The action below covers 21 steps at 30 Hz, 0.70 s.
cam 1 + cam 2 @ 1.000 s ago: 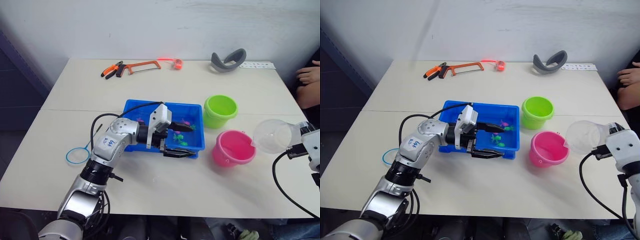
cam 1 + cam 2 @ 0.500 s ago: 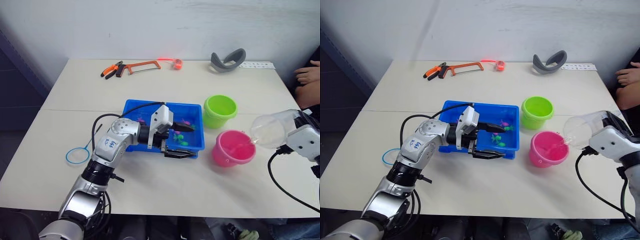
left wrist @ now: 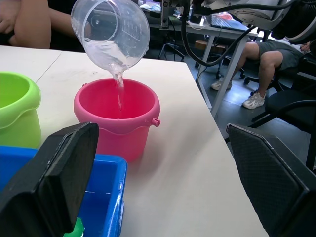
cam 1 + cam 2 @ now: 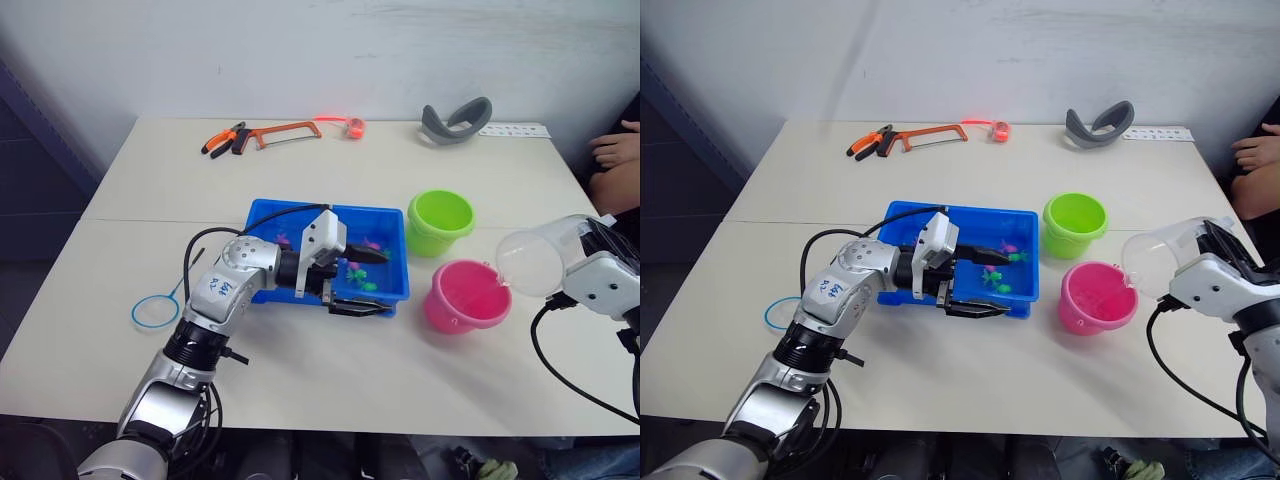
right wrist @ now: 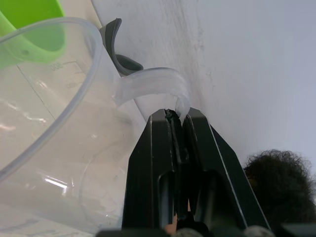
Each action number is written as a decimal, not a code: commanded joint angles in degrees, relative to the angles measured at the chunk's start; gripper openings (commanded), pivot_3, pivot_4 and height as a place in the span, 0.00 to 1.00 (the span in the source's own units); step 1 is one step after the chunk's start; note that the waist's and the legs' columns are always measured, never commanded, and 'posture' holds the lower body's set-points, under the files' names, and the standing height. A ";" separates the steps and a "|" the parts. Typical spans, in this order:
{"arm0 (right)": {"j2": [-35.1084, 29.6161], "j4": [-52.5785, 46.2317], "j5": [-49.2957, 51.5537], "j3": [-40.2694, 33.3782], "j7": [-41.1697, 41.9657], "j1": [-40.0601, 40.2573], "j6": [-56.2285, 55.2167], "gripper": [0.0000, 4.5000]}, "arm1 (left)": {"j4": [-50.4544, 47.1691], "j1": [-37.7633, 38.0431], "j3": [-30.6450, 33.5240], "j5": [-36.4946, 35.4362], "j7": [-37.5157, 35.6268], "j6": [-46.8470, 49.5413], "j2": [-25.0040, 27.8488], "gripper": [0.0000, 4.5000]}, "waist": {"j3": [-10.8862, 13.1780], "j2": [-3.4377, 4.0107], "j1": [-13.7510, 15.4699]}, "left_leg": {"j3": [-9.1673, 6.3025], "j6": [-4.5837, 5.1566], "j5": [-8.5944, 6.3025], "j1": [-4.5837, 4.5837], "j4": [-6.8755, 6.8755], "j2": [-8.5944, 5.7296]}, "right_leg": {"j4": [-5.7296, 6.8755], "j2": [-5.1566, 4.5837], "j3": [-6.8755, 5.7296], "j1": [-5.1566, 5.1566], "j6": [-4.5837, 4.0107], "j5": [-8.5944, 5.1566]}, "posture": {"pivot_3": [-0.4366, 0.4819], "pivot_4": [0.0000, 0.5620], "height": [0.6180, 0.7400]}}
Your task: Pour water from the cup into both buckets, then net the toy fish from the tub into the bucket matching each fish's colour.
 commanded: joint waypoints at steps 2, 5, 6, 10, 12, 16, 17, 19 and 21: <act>3.48 0.47 9.75 -2.30 2.44 -0.76 5.04 0.01 | -0.36 -0.26 0.49 -0.43 -0.01 -0.70 -0.27 1.00 | 0.00 0.00 0.01 | 0.00 0.01 0.00 0.00 0.01 0.00 | 0.03 0.01 -0.01 0.02 0.00 0.00 | 0.48 0.27 1.00; 6.27 0.11 15.71 -3.67 3.21 -1.41 11.07 0.01 | 0.19 -0.52 1.16 -0.71 0.95 -0.24 -0.82 1.00 | 0.00 0.00 -0.03 | -0.01 0.03 0.01 0.00 0.01 0.00 | 0.05 -0.02 -0.01 0.02 0.01 0.01 | 0.48 0.27 1.00; 7.21 -0.07 18.03 -4.38 3.29 -1.83 13.55 0.01 | 0.41 -0.66 1.47 -0.87 1.34 0.11 -1.01 1.00 | 0.00 0.00 -0.04 | -0.01 0.03 0.01 0.00 0.02 0.00 | 0.05 -0.03 0.00 0.03 0.01 0.01 | 0.48 0.27 1.00; 9.14 -0.51 25.49 -7.15 2.59 -4.25 22.71 0.01 | 0.80 -0.95 2.29 -1.10 2.50 0.87 -1.45 1.00 | 0.00 0.00 -0.05 | -0.03 0.03 0.02 0.01 0.02 0.01 | 0.07 -0.10 0.00 0.03 0.01 0.01 | 0.48 0.27 1.00; 9.56 -0.33 28.62 -8.37 1.73 -6.26 26.98 0.01 | 0.98 -1.05 2.65 -1.03 3.07 1.01 -1.61 1.00 | -0.01 0.02 -0.05 | -0.03 0.03 0.01 0.00 0.02 0.01 | 0.08 -0.13 -0.01 0.03 0.01 0.01 | 0.48 0.27 1.00; 8.63 1.33 32.86 -9.42 -0.50 -12.38 34.26 0.01 | 2.08 -1.81 3.69 -0.98 4.35 1.34 -1.99 1.00 | -0.01 0.02 -0.11 | -0.04 0.04 0.02 0.00 0.01 0.01 | 0.09 -0.16 -0.01 0.02 0.01 0.01 | 0.48 0.27 1.00; 7.82 2.36 33.06 -8.88 -0.97 -14.60 35.71 0.01 | 2.64 -2.21 4.09 -0.92 4.76 1.39 -2.09 1.00 | -0.01 0.02 -0.25 | -0.04 0.04 0.02 0.01 0.01 0.01 | 0.09 -0.16 -0.01 0.02 0.01 0.01 | 0.48 0.27 1.00; 6.39 4.63 32.78 -7.36 -1.55 -18.56 37.59 0.01 | 4.22 -3.14 4.61 -0.31 5.48 0.94 -2.16 1.00 | -0.01 0.02 -0.22 | -0.02 0.06 0.03 0.01 0.02 -0.02 | 0.10 -0.18 0.00 0.00 0.02 0.01 | 0.48 0.27 1.00; 4.99 7.45 31.69 -4.92 -1.89 -22.46 38.45 0.01 | 6.67 -4.39 5.01 0.79 6.49 -0.35 -2.12 1.00 | -0.01 0.02 -0.21 | -0.02 0.07 0.03 -0.01 0.02 -0.02 | 0.10 -0.18 -0.01 -0.02 0.01 0.01 | 0.48 0.27 1.00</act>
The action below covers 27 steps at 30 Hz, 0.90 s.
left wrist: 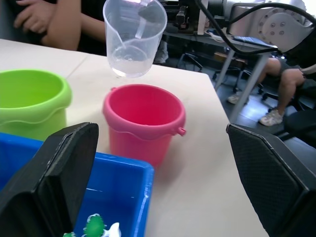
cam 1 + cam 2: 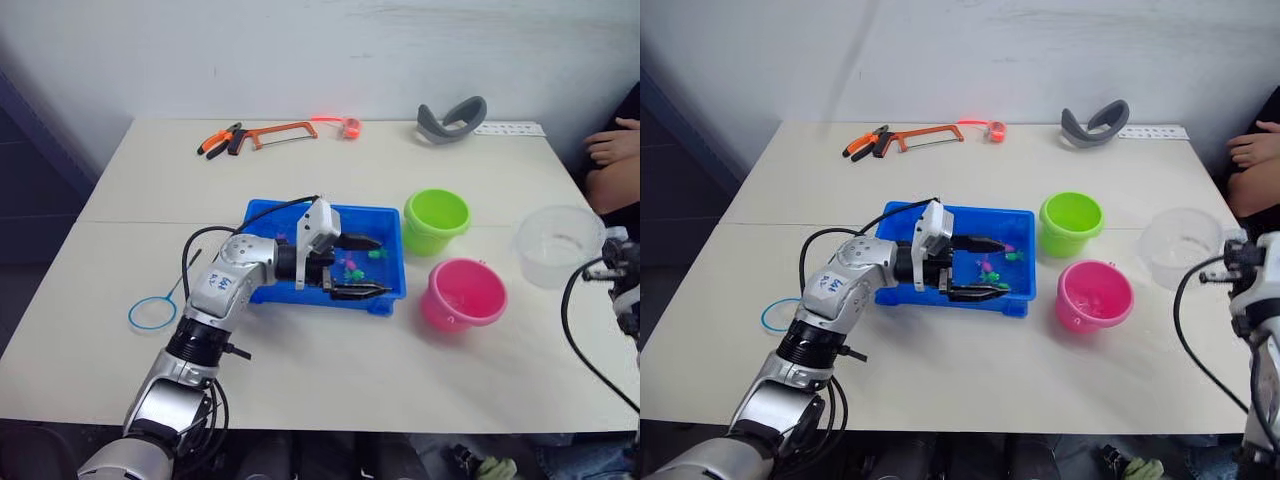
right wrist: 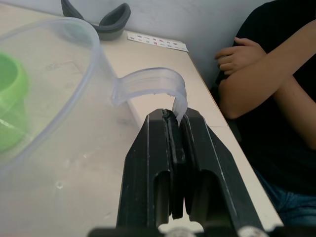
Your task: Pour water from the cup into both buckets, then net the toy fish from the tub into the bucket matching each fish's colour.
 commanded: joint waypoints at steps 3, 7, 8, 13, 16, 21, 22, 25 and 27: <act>-3.72 6.09 -1.95 5.20 -1.40 -9.07 1.05 0.01 | 5.69 -4.00 2.24 1.66 2.30 -3.35 -0.20 1.00 | 0.00 0.00 -0.01 | 0.01 0.01 0.01 -0.03 -0.02 -0.01 | 0.07 0.01 -0.02 -0.01 0.00 0.00 | 0.48 0.27 1.00; -4.90 13.05 -4.79 9.97 -1.71 -15.25 -1.36 0.01 | 8.62 -5.70 2.85 2.37 2.88 -4.78 -0.23 1.00 | 0.00 0.00 0.10 | 0.01 0.04 0.02 -0.10 -0.03 -0.02 | 0.09 0.01 -0.07 -0.05 0.03 0.01 | 0.48 0.27 1.00; -5.30 15.25 -5.93 11.39 -1.63 -16.76 -2.71 0.01 | 8.99 -5.92 2.91 2.44 2.89 -4.98 -0.28 1.00 | 0.00 -0.01 0.14 | 0.00 0.05 0.03 -0.16 -0.03 -0.03 | 0.08 0.01 -0.10 -0.08 0.03 0.02 | 0.48 0.27 1.00; -7.38 24.68 -11.28 17.84 -1.36 -23.38 -9.77 0.01 | 9.52 -6.25 3.04 2.87 3.19 -5.57 -0.37 1.00 | 0.01 -0.01 0.01 | 0.04 0.12 0.06 -0.27 -0.06 -0.12 | 0.06 0.03 -0.15 -0.19 0.10 0.06 | 0.48 0.27 1.00; -8.48 28.17 -14.27 21.29 -0.97 -25.87 -14.04 0.01 | 9.76 -6.21 3.05 3.12 3.49 -5.84 -0.35 1.00 | 0.01 -0.01 0.01 | 0.04 0.12 0.06 -0.30 -0.05 -0.11 | 0.06 0.03 -0.15 -0.22 0.11 0.06 | 0.48 0.27 1.00; -10.39 33.27 -21.15 27.55 -1.36 -29.67 -22.61 0.01 | 9.68 -5.94 3.10 3.24 3.83 -6.03 -0.30 1.00 | 0.01 -0.01 -0.30 | 0.05 0.11 0.07 -0.31 -0.04 -0.10 | 0.07 0.04 -0.14 -0.24 0.12 0.06 | 0.48 0.27 1.00; -10.80 34.31 -22.66 28.85 -1.64 -30.51 -24.52 0.01 | 9.61 -5.89 3.10 3.25 3.87 -6.04 -0.30 1.00 | 0.01 -0.01 -0.34 | 0.06 0.11 0.07 -0.33 -0.04 -0.10 | 0.08 0.03 -0.14 -0.26 0.12 0.06 | 0.48 0.27 1.00; -11.85 36.91 -27.12 32.41 -2.50 -32.82 -29.85 0.01 | 9.42 -5.78 3.15 3.26 4.09 -6.05 -0.36 1.00 | 0.01 -0.01 -0.47 | 0.06 0.10 0.07 -0.35 -0.04 -0.10 | 0.07 0.04 -0.14 -0.28 0.12 0.06 | 0.48 0.27 1.00; -12.40 38.23 -29.87 34.40 -2.99 -34.07 -32.95 0.01 | 9.38 -5.77 3.18 3.24 4.20 -6.07 -0.38 1.00 | 0.01 -0.01 -0.56 | 0.06 0.10 0.07 -0.36 -0.04 -0.10 | 0.08 0.04 -0.14 -0.30 0.12 0.06 | 0.48 0.27 1.00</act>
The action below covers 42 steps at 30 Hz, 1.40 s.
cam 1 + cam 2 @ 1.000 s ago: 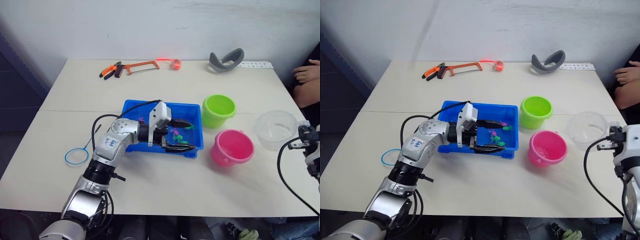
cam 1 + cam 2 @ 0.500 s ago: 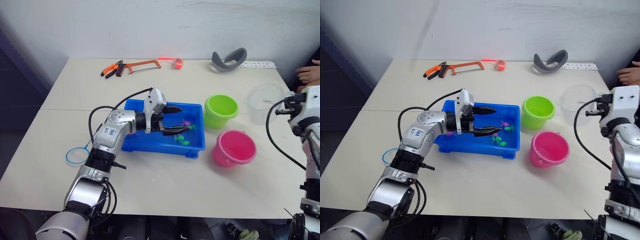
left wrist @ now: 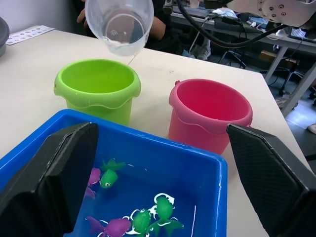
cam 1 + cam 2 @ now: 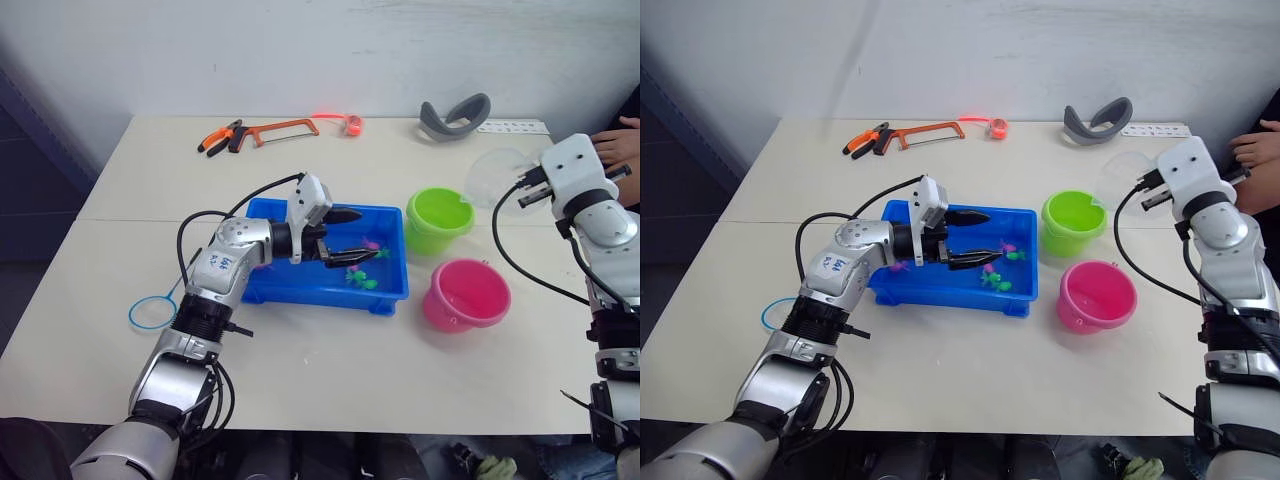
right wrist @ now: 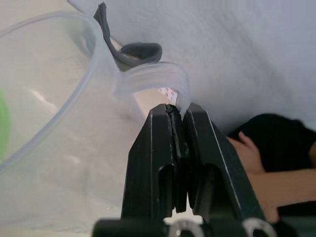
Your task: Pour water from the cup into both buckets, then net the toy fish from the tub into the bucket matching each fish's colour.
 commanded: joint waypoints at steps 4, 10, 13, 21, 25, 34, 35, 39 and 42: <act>-3.72 2.29 -10.28 5.55 -3.33 -4.71 -11.93 0.01 | -1.39 -0.59 1.21 -0.24 0.32 -0.70 -0.25 1.00 | 0.00 0.00 -0.28 | -0.01 -0.02 0.01 -0.03 0.01 0.00 | 0.00 0.00 -0.02 -0.02 0.00 0.00 | 0.48 0.27 1.00; -5.86 4.51 -19.20 10.95 -6.66 -7.04 -20.05 0.01 | -1.77 -0.32 1.26 -0.27 0.51 -0.72 -0.23 1.00 | 0.01 -0.01 -0.79 | -0.02 -0.03 0.02 -0.07 0.01 0.01 | 0.00 0.00 -0.03 -0.05 0.00 0.00 | 0.48 0.27 1.00; -6.76 5.02 -23.66 13.18 -9.24 -7.85 -23.14 0.01 | -1.96 -0.18 1.23 -0.31 0.63 -0.71 -0.24 1.00 | 0.00 -0.01 -0.78 | -0.02 -0.06 0.04 -0.08 0.00 0.02 | 0.00 0.00 -0.03 -0.07 0.00 0.00 | 0.48 0.27 1.00; -7.74 5.31 -33.09 16.84 -15.88 -9.57 -27.15 0.01 | -2.12 -0.19 1.38 -0.49 0.77 -0.44 -0.36 1.00 | 0.01 -0.01 -0.72 | 0.02 -0.10 0.05 -0.18 0.00 0.01 | 0.07 0.03 0.03 -0.22 0.00 0.00 | 0.48 0.27 1.00; -8.09 5.06 -35.87 17.53 -18.10 -9.98 -28.14 0.01 | -2.13 -0.15 1.48 -0.53 0.77 -0.33 -0.35 1.00 | 0.00 -0.01 -0.75 | 0.02 -0.10 0.06 -0.35 0.06 0.00 | 0.14 0.07 0.03 -0.39 0.00 0.00 | 0.48 0.27 1.00; -4.13 5.92 -20.66 8.30 -11.74 -6.06 -22.45 0.01 | -3.78 0.63 1.19 -1.62 -0.57 0.46 -0.39 1.00 | 0.01 -0.03 -0.70 | -0.02 -0.08 0.11 -0.68 0.16 0.00 | 0.22 0.10 -0.15 -0.64 0.01 0.00 | 0.48 0.27 1.00; -3.32 5.62 -17.78 6.46 -10.38 -5.21 -20.75 0.01 | -4.33 0.88 1.16 -2.02 -1.00 0.72 -0.43 1.00 | 0.01 -0.03 -0.67 | -0.06 -0.08 0.11 -0.68 0.17 0.00 | 0.21 0.11 -0.20 -0.61 0.01 0.01 | 0.48 0.27 1.00; 0.25 0.82 -3.52 -3.96 -4.02 0.44 -10.22 0.01 | -10.35 3.00 0.89 -6.13 -4.57 4.06 -0.19 1.00 | 0.01 -0.02 -0.56 | -0.19 -0.04 0.13 -0.73 0.20 -0.01 | 0.21 0.06 -0.55 -0.55 0.02 0.01 | 0.48 0.27 1.00; 3.92 -7.73 8.32 -13.74 -1.17 5.80 3.04 0.01 | -14.35 3.97 1.24 -9.77 -5.94 7.98 -0.23 1.00 | 0.01 -0.02 -0.58 | -0.30 -0.03 0.13 -0.79 0.25 -0.01 | 0.22 0.04 -0.57 -0.53 0.02 0.01 | 0.48 0.27 1.00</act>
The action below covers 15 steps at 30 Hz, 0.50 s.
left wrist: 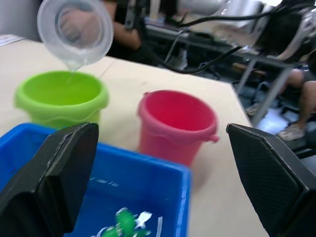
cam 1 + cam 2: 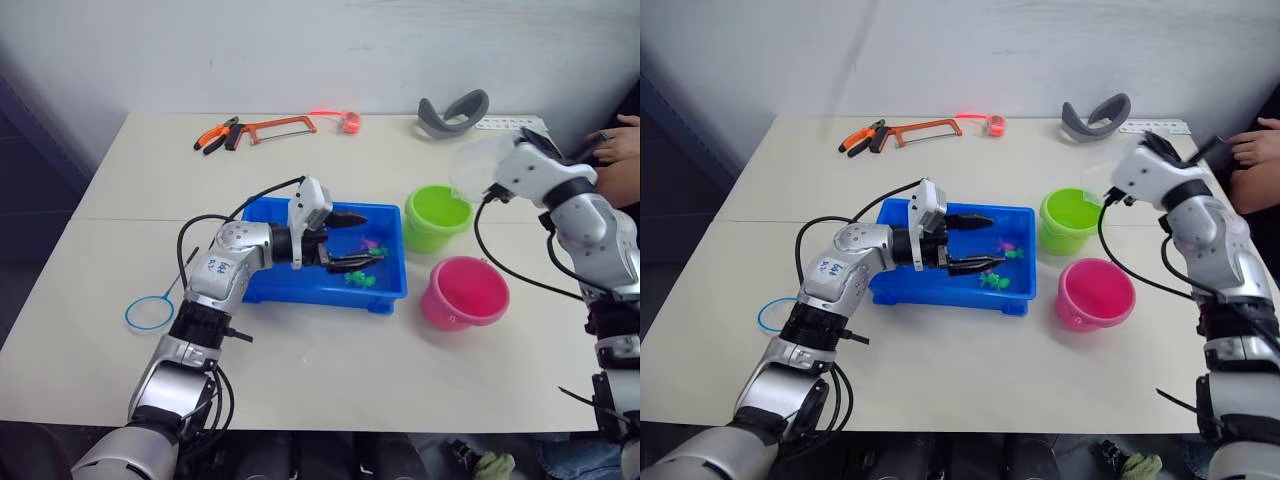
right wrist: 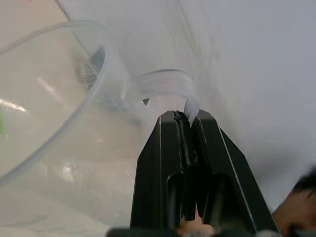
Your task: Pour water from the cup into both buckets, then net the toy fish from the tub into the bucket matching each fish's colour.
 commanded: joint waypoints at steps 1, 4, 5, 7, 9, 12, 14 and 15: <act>2.46 -11.73 13.80 -12.27 1.92 3.92 14.76 0.01 | -6.16 0.22 1.05 -4.95 -1.78 3.74 -0.16 1.00 | 0.00 0.01 -0.02 | -0.01 0.00 0.00 0.00 0.02 0.00 | 0.02 -0.02 0.03 0.00 0.00 0.00 | 0.48 0.27 1.00; 6.86 -23.41 23.37 -23.58 -1.42 9.83 29.48 0.01 | -8.76 0.51 1.01 -7.57 -2.80 6.32 0.12 1.00 | -0.01 0.03 0.10 | -0.14 -0.01 0.02 -0.02 0.09 0.01 | 0.05 -0.10 0.14 0.03 0.00 0.00 | 0.48 0.27 1.00; 7.61 -26.13 25.04 -25.50 -1.97 11.16 32.42 0.01 | -9.24 0.57 0.98 -8.04 -2.91 6.88 0.25 1.00 | -0.02 0.03 0.28 | -0.17 -0.01 0.02 -0.02 0.09 0.01 | 0.06 -0.10 0.14 0.05 -0.01 0.00 | 0.48 0.27 1.00; 9.90 -32.65 28.94 -30.86 -3.91 15.13 38.45 0.01 | -9.92 0.60 0.61 -8.48 -3.44 7.25 0.54 1.00 | -0.03 0.04 0.51 | -0.21 -0.02 0.03 -0.03 0.12 0.01 | 0.06 -0.12 0.14 0.06 -0.01 0.00 | 0.48 0.27 1.00; 13.27 -39.48 33.14 -37.22 -5.84 20.88 44.20 0.01 | -9.80 0.49 0.14 -8.44 -4.09 7.00 0.69 1.00 | -0.03 0.04 0.75 | -0.20 -0.02 0.03 -0.01 0.14 -0.01 | 0.07 -0.09 0.16 0.09 -0.01 0.01 | 0.48 0.27 1.00; 18.26 -45.68 38.04 -44.28 -8.91 26.87 49.57 0.01 | -8.58 0.32 -0.61 -7.43 -5.01 5.80 0.79 1.00 | -0.03 0.05 1.31 | -0.22 -0.03 0.03 0.01 0.11 -0.01 | 0.07 -0.05 0.18 0.10 -0.01 0.01 | 0.48 0.27 1.00; 22.00 -48.68 39.83 -46.90 -9.95 32.04 50.77 0.01 | -8.15 0.31 -1.17 -7.13 -5.95 5.11 0.87 1.00 | -0.05 0.08 1.40 | -0.14 0.00 0.05 0.03 0.11 -0.07 | 0.09 0.00 0.27 0.08 0.00 0.01 | 0.48 0.27 1.00; 23.52 -49.77 40.49 -47.45 -10.28 34.16 51.08 0.01 | -8.12 0.29 -1.35 -7.23 -6.37 4.98 0.82 1.00 | -0.05 0.09 1.40 | -0.14 0.00 0.05 0.05 0.11 -0.07 | 0.08 0.01 0.28 0.10 0.00 0.01 | 0.48 0.27 1.00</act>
